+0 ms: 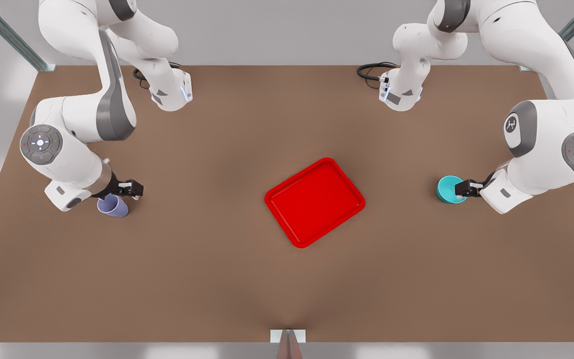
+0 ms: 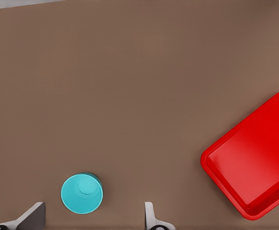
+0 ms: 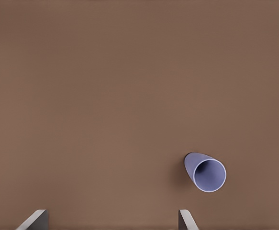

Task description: Place the bowl on the tray with the left arm and the cup on the tray with the right arm

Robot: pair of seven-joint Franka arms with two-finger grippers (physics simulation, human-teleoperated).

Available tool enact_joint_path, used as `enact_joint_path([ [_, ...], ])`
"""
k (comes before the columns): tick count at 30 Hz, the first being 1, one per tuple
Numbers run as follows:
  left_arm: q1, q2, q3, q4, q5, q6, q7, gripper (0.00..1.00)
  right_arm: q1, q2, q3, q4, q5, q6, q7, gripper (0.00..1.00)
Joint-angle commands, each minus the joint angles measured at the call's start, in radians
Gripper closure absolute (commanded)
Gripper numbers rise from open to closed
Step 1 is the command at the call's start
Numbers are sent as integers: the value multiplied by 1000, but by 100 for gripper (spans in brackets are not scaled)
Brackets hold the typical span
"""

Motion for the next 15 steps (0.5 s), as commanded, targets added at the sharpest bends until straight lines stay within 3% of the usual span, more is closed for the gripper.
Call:
enact_joint_path([
  [1, 0, 0, 0, 0, 0, 0, 0, 0, 0, 0, 0, 1, 2, 0, 0, 0],
  [4, 37, 12, 5, 0, -1, 0, 12, 0, -6, -2, 0, -11, 12, 0, 3, 0],
  [7, 293, 146, 5, -26, -182, 27, 432, 0, -14, -14, 2, -94, 60, -25, 15, 0],
  [8, 324, 150, 6, -184, -230, 182, 546, 0, -11, -17, 2, -90, 58, -52, 17, 0],
  [12, 313, 44, 8, -578, -343, 584, 655, 0, -75, -41, 2, -194, 78, -84, 20, 0],
  [15, 311, 26, 8, -703, -382, 693, 745, 0, -112, -63, 2, -303, 80, 0, 21, 0],
])
